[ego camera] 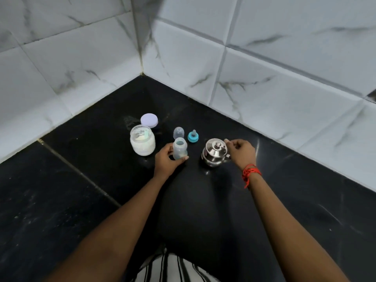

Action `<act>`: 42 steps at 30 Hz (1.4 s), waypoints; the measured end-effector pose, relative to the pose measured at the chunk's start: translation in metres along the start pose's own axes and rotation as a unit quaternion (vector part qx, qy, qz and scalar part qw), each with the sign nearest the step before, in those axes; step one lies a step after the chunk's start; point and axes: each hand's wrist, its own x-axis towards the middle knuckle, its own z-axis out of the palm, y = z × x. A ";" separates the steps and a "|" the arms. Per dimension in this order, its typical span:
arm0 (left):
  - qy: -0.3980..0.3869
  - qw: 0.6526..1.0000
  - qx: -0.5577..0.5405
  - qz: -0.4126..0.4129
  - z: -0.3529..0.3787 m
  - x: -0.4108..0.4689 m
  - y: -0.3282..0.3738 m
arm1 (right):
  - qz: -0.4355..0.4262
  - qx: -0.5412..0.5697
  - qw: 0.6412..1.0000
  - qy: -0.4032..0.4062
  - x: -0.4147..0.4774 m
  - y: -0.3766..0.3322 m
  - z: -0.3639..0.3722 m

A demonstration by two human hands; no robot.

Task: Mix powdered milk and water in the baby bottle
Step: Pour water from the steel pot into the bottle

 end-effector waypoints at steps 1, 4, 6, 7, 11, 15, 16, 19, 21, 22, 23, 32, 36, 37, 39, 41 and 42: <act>-0.002 1.000 -0.001 0.001 0.003 -0.004 0.003 | 0.019 0.012 1.000 -0.008 -0.003 0.009 0.000; -0.012 1.000 -0.007 0.002 0.011 -0.016 0.012 | 0.050 0.052 0.997 -0.022 -0.013 0.023 0.002; -0.016 1.000 -0.008 0.000 0.015 -0.023 0.014 | 0.057 0.071 0.995 -0.029 -0.019 0.027 0.004; -0.016 1.000 -0.009 -0.001 0.016 -0.026 0.015 | 0.058 0.079 0.995 -0.037 -0.023 0.028 0.004; -0.014 1.000 -0.006 -0.019 0.014 -0.031 0.010 | 0.048 0.139 0.987 -0.061 -0.030 0.038 0.008; -0.010 1.000 -0.001 -0.014 0.011 -0.033 0.008 | 0.051 0.245 0.965 -0.084 -0.034 0.038 0.015; -0.007 1.000 -0.003 -0.010 0.010 -0.033 0.009 | 0.049 0.263 0.960 -0.083 -0.033 0.034 0.016; 0.001 1.000 0.006 0.004 0.005 -0.031 0.015 | 0.031 0.280 0.957 -0.065 -0.025 0.021 0.012; 0.008 1.000 0.010 0.009 0.000 -0.030 0.018 | 0.013 0.289 0.956 -0.054 -0.018 0.012 0.003; 0.013 1.000 0.009 0.013 -0.002 -0.029 0.019 | 0.000 0.292 0.955 -0.049 -0.015 0.006 -0.005; 0.017 1.000 0.009 0.019 -0.004 -0.029 0.019 | -0.013 0.295 0.955 -0.042 -0.012 -0.001 -0.013; 0.040 0.999 0.013 0.030 -0.001 -0.033 0.020 | -0.178 0.137 0.973 -0.049 0.008 -0.095 -0.072; 0.044 0.999 0.004 0.028 0.003 -0.032 0.025 | -0.199 0.005 0.977 -0.077 0.001 -0.123 -0.072; 0.046 0.999 0.002 0.025 0.004 -0.032 0.025 | -0.200 -0.011 0.976 -0.081 -0.001 -0.127 -0.070; 0.049 0.998 -0.002 0.025 0.006 -0.031 0.026 | -0.207 -0.035 0.974 -0.088 -0.004 -0.130 -0.063; 0.051 0.998 -0.005 0.026 0.007 -0.029 0.026 | -0.217 -0.048 0.970 -0.098 -0.005 -0.130 -0.056; 0.052 0.998 -0.006 0.027 0.007 -0.029 0.026 | -0.225 -0.061 0.967 -0.100 -0.006 -0.131 -0.052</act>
